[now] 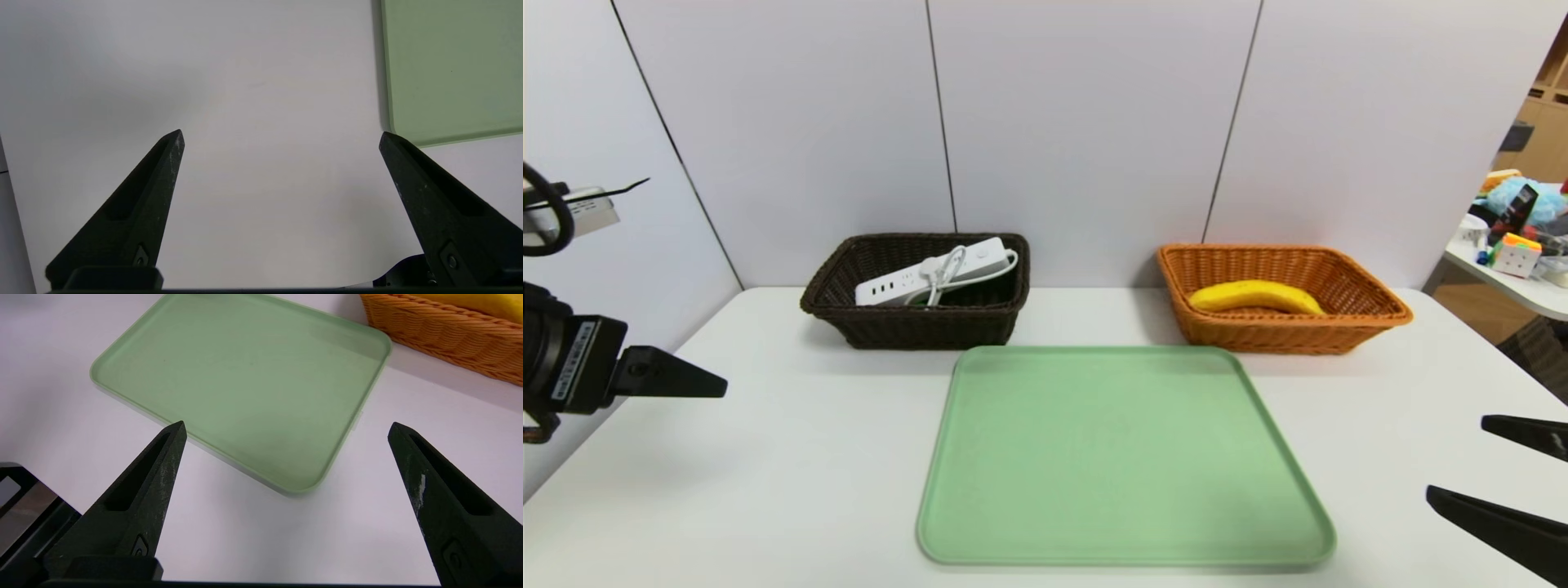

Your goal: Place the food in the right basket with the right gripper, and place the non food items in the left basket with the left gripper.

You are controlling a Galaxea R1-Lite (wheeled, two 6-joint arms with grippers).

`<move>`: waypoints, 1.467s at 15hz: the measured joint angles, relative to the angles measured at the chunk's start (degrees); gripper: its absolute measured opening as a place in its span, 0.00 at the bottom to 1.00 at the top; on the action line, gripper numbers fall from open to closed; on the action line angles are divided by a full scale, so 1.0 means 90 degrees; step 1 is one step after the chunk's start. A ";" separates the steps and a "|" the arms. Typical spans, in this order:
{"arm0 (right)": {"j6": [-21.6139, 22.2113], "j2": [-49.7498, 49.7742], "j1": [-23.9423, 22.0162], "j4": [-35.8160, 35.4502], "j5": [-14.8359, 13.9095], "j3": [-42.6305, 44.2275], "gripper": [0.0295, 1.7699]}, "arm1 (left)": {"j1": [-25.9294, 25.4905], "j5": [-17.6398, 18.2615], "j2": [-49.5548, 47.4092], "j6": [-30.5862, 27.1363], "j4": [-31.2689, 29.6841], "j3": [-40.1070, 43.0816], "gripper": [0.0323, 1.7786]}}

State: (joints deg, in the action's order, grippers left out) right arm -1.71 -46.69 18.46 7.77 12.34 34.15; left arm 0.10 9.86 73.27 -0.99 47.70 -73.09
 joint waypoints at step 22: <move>-0.0824 0.3856 -0.1944 0.2878 -0.1086 0.0019 0.96 | 0.0019 0.0022 -0.5223 -0.0698 -0.1829 0.4233 0.95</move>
State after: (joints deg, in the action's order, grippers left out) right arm -9.12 -11.98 0.96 33.67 2.56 34.32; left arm 0.27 10.06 26.26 -7.27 31.24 -35.00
